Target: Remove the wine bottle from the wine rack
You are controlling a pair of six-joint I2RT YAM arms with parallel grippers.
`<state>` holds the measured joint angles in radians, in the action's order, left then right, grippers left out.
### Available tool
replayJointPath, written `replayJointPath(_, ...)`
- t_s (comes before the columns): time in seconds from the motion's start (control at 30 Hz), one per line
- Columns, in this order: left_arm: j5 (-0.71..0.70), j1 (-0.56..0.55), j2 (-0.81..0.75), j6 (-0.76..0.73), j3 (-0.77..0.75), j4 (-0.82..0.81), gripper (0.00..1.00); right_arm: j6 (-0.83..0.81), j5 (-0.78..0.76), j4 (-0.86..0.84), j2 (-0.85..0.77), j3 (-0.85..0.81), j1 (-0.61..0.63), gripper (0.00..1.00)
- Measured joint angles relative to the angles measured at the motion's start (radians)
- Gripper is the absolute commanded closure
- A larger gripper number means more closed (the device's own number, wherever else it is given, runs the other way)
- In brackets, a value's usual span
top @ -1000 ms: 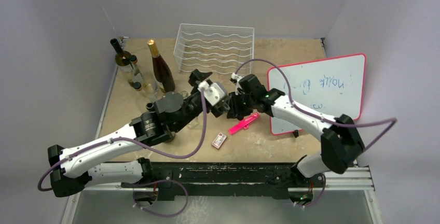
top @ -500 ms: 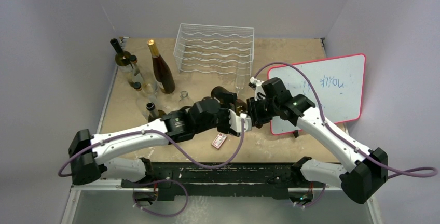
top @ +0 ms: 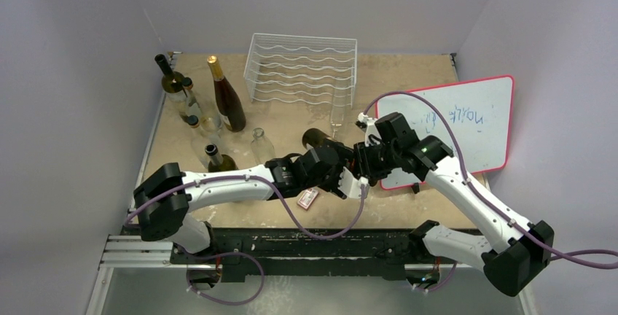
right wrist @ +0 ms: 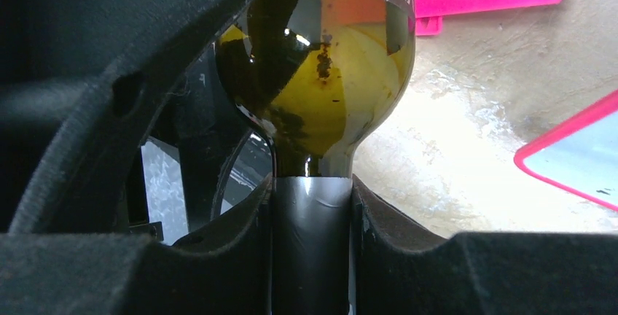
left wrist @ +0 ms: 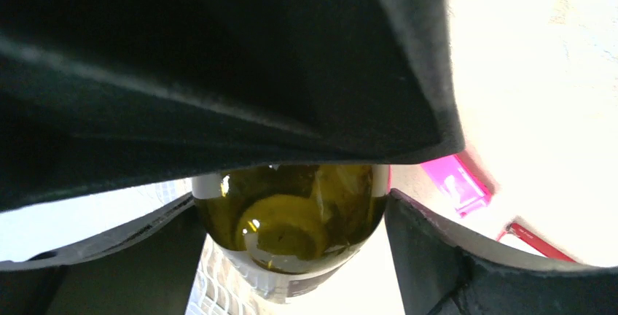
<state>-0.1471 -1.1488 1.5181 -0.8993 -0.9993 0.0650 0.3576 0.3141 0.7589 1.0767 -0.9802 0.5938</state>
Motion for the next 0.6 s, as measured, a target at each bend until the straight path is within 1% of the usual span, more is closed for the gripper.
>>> replayJointPath(0.03, -0.002, -0.002, 0.007, -0.003, -0.007, -0.003, 0.29, -0.001, 0.000, 0.006, -0.003, 0.000, -0.003, 1.00)
replayJointPath(0.07, -0.003, -0.002, 0.012, -0.010, -0.011, -0.005, 0.43, -0.002, -0.002, 0.011, -0.006, -0.001, -0.006, 1.00)
replayJointPath(0.1, -0.003, -0.003, 0.016, -0.016, -0.015, -0.007, 0.61, -0.004, -0.002, 0.016, -0.006, -0.001, -0.007, 1.00)
replayJointPath(0.13, -0.006, -0.005, 0.018, -0.018, -0.019, -0.003, 0.75, -0.004, -0.006, 0.019, -0.008, -0.002, -0.007, 0.98)
replayJointPath(0.17, -0.012, -0.006, 0.021, -0.019, -0.020, -0.003, 0.83, -0.004, -0.012, 0.019, -0.008, -0.002, -0.007, 0.87)
replayJointPath(0.23, -0.022, -0.006, 0.021, -0.020, -0.022, -0.013, 0.90, -0.006, -0.029, 0.024, -0.008, -0.013, -0.008, 0.62)
replayJointPath(0.27, -0.027, -0.006, 0.021, -0.022, -0.022, -0.019, 0.94, -0.010, -0.038, 0.029, -0.008, -0.023, -0.006, 0.52)
replayJointPath(0.3, -0.032, -0.006, 0.019, -0.022, -0.022, -0.034, 0.98, -0.012, -0.045, 0.035, -0.008, -0.032, -0.006, 0.44)
replayJointPath(0.33, -0.034, -0.006, 0.017, -0.016, -0.019, -0.047, 1.00, -0.014, -0.061, 0.040, -0.008, -0.047, -0.006, 0.37)
replayJointPath(0.43, -0.030, -0.001, -0.011, 0.047, 0.017, -0.095, 1.00, -0.019, -0.131, 0.018, -0.003, -0.132, -0.015, 0.20)
replayJointPath(0.6, -0.014, 0.055, -0.069, 0.160, 0.077, -0.133, 1.00, -0.039, -0.217, -0.008, 0.022, -0.341, -0.014, 0.06)
